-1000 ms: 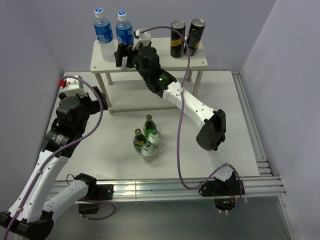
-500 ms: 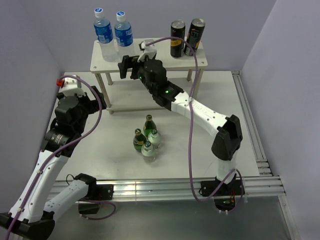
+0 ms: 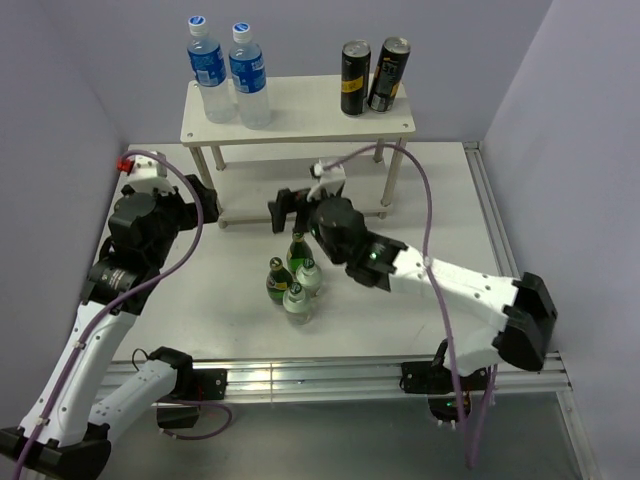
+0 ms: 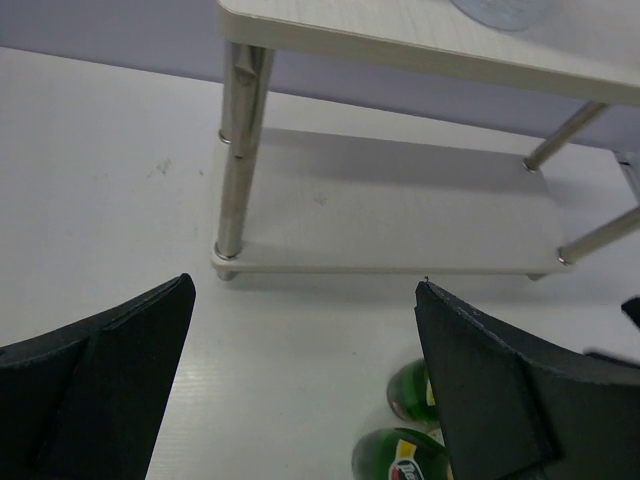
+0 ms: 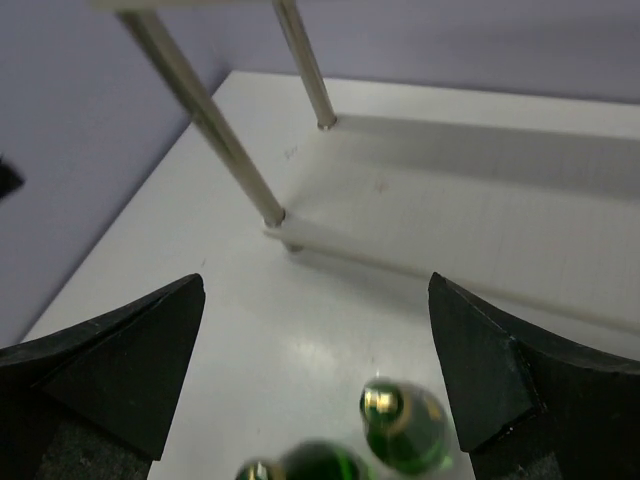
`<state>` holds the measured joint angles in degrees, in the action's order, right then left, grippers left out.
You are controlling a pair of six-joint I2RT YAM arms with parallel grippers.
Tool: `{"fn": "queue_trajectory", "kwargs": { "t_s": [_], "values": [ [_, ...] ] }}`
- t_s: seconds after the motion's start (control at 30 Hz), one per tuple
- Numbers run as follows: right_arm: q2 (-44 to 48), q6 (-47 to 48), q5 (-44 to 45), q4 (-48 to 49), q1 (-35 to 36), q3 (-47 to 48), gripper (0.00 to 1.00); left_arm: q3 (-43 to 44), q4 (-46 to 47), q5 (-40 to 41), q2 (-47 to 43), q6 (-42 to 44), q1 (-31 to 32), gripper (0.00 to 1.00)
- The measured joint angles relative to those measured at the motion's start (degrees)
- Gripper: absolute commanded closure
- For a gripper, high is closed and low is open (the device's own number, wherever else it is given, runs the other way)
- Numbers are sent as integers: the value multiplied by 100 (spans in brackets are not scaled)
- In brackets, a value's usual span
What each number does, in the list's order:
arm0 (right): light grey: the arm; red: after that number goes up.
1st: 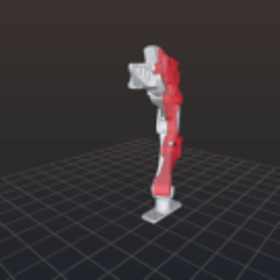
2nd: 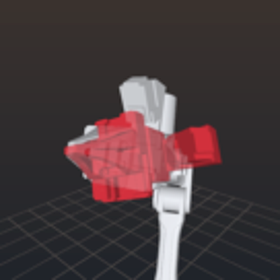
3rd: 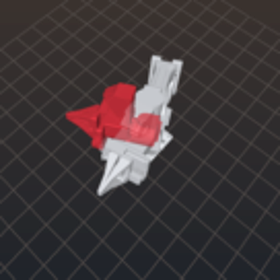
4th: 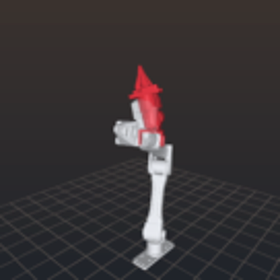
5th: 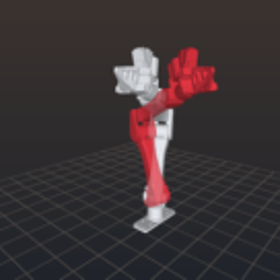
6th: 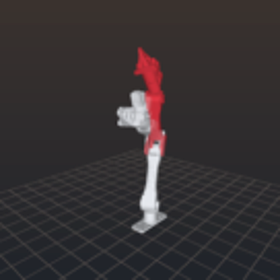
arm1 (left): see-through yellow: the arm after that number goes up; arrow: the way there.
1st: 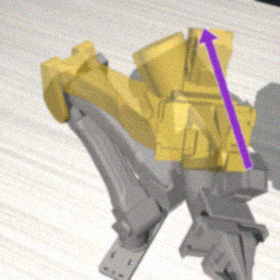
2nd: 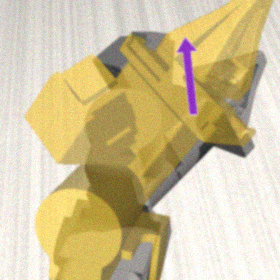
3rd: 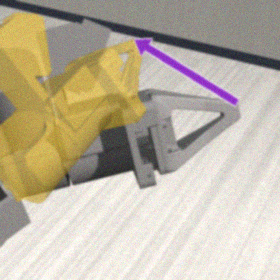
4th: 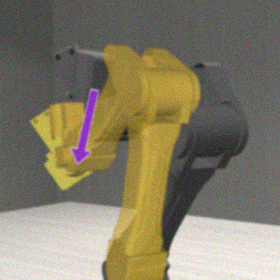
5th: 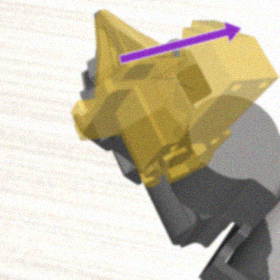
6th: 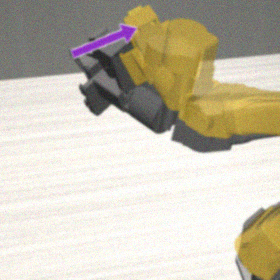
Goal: Place and organize the beverage onto the shelf
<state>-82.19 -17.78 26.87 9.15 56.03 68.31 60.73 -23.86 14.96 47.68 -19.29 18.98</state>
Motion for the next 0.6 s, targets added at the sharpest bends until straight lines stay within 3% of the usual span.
{"fn": "queue_trajectory", "kwargs": {
  "t_s": [0.13, 0.27, 0.6],
  "values": [
    [1200, -201, 564, -140, 848, -1178, 0, -236, 37, -625, -238, -96, 122, 1],
    [2133, -476, 1239, -496, 1683, -1821, 0, -627, -76, -824, -605, -219, 730, 1],
    [3322, -1764, 2345, -1864, 2754, -3032, 0, -1178, -369, -693, -1231, -925, 1799, 1]
  ]
}}
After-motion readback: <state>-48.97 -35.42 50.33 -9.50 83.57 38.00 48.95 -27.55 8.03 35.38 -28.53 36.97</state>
